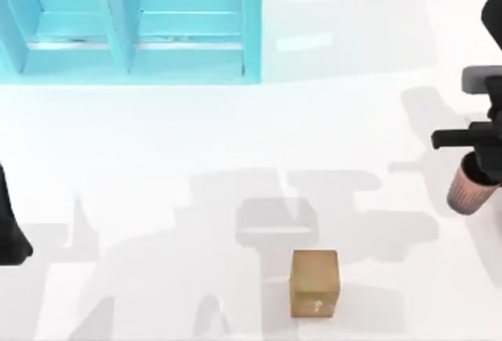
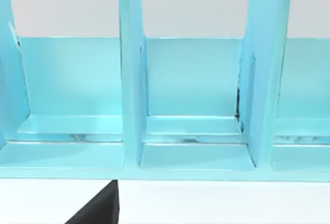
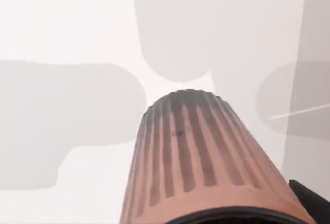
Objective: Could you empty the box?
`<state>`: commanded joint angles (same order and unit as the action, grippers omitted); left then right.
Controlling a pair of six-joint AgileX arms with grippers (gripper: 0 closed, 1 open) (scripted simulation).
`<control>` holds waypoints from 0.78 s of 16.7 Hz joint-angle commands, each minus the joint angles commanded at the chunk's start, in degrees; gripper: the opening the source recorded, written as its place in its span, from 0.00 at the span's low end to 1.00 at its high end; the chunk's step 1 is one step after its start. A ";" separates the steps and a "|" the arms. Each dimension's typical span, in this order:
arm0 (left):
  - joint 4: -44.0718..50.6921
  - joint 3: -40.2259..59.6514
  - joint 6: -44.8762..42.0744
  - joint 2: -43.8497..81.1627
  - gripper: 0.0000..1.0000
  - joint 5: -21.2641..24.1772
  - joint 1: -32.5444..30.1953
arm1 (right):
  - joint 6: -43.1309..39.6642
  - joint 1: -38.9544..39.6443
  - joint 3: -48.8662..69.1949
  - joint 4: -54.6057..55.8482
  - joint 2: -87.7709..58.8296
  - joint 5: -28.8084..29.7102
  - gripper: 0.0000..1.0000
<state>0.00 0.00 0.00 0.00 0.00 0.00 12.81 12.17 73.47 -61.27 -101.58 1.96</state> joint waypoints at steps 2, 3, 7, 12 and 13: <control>0.00 0.00 0.00 0.00 1.00 0.00 0.00 | 0.16 0.98 -1.35 2.75 -0.60 -0.47 0.00; 0.00 0.00 0.00 0.00 1.00 0.00 0.00 | 0.24 1.38 -2.25 4.46 -1.06 -0.59 0.00; 0.00 0.00 0.00 0.00 1.00 0.00 0.00 | 0.72 0.84 -5.99 8.84 -2.64 0.15 0.00; 0.00 0.00 0.00 0.00 1.00 0.00 0.00 | 0.73 0.60 -6.19 9.03 -2.77 0.27 0.08; 0.00 0.00 0.00 0.00 1.00 0.00 0.00 | 0.73 0.60 -6.19 9.03 -2.77 0.27 0.15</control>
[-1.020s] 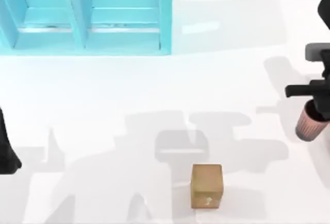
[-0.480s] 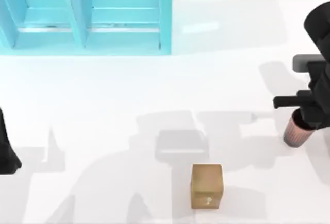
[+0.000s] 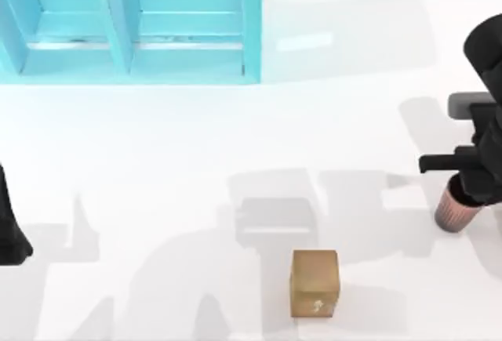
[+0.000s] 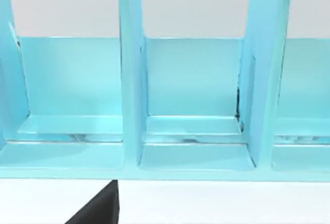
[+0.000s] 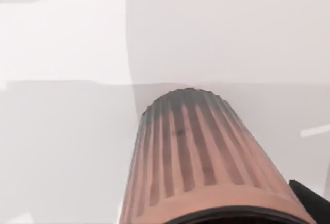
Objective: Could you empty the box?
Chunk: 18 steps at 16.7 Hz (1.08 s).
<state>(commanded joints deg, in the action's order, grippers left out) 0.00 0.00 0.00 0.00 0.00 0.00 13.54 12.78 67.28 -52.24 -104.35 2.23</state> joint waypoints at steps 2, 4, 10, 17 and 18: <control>0.00 0.00 0.00 0.00 1.00 0.00 0.00 | 0.00 0.00 0.00 0.00 0.00 0.00 0.30; 0.00 0.00 0.00 0.00 1.00 0.00 0.00 | 0.00 0.00 0.00 0.00 0.00 0.00 0.45; 0.00 0.00 0.00 0.00 1.00 0.00 0.00 | 0.00 0.00 0.00 0.00 0.00 0.00 0.90; 0.00 0.00 0.00 0.00 1.00 0.00 0.00 | 0.00 0.00 0.00 0.00 0.00 0.00 1.00; 0.00 0.00 0.00 0.00 1.00 0.00 0.00 | 0.00 0.00 0.00 0.00 0.00 0.00 1.00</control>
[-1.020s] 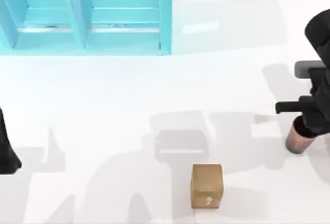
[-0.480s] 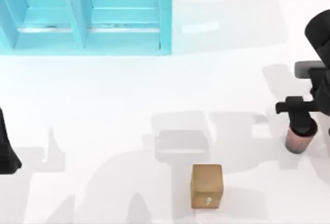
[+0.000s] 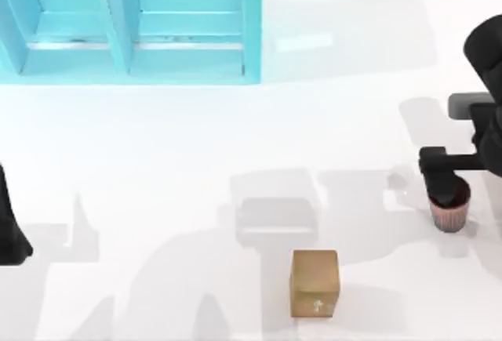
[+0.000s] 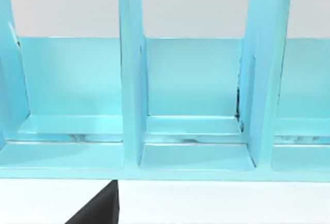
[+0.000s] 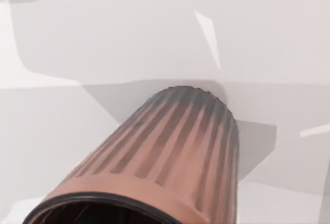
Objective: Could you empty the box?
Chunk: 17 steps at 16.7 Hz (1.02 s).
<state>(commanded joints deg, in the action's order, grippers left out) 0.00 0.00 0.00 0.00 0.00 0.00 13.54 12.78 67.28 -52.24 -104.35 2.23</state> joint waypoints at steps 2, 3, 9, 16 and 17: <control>0.00 0.00 0.00 0.00 1.00 0.00 0.00 | -0.01 0.02 0.01 -0.01 0.03 0.01 1.00; 0.00 0.00 0.00 0.00 1.00 0.00 0.00 | -0.05 0.09 0.15 -0.02 -0.01 -0.06 1.00; 0.00 0.00 0.00 0.00 1.00 0.00 0.00 | -1.06 -0.41 10.17 -5.95 -1.45 -0.30 1.00; 0.00 0.00 0.00 0.00 1.00 0.00 0.00 | -0.37 -0.17 17.82 -21.58 4.12 0.12 1.00; 0.00 0.00 0.00 0.00 1.00 0.00 0.00 | -0.31 -0.19 17.72 -22.19 4.55 0.01 1.00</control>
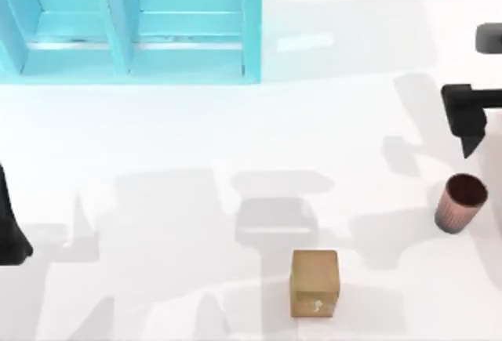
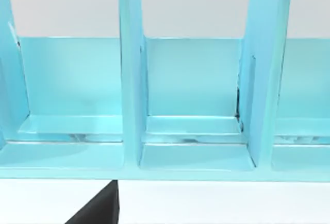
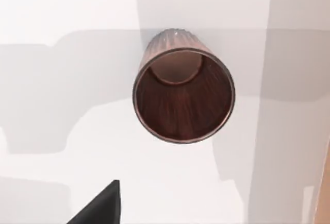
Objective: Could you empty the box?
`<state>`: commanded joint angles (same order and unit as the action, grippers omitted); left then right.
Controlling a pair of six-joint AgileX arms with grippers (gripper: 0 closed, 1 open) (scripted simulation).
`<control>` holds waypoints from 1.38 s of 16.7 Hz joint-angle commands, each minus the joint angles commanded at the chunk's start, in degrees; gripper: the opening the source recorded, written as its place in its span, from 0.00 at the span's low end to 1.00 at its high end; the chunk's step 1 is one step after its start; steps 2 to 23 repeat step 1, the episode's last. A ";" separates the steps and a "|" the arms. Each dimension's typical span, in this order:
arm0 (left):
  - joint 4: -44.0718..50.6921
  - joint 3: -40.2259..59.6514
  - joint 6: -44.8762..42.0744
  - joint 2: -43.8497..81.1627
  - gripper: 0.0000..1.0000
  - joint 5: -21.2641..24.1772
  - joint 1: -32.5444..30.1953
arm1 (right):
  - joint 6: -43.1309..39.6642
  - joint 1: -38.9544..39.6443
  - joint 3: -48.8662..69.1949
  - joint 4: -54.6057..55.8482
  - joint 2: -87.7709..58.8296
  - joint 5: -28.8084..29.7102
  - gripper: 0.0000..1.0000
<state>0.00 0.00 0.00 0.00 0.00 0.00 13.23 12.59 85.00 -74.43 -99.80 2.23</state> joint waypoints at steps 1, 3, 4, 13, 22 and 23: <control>0.00 0.00 0.00 0.00 1.00 0.00 0.00 | 0.01 0.00 -0.03 -0.08 0.06 -0.02 1.00; 0.00 0.00 0.00 0.00 1.00 0.00 0.00 | 0.01 0.00 -0.03 -0.08 0.06 -0.02 1.00; 0.00 0.00 0.00 0.00 1.00 0.00 0.00 | 0.01 0.00 -0.03 -0.08 0.06 -0.02 1.00; 0.00 0.00 0.00 0.00 1.00 0.00 0.00 | 0.01 0.00 -0.03 -0.08 0.06 -0.02 1.00; 0.00 0.00 0.00 0.00 1.00 0.00 0.00 | 0.01 0.00 -0.03 -0.08 0.06 -0.02 1.00; 0.00 0.00 0.00 0.00 1.00 0.00 0.00 | 0.01 0.00 -0.03 -0.08 0.06 -0.02 1.00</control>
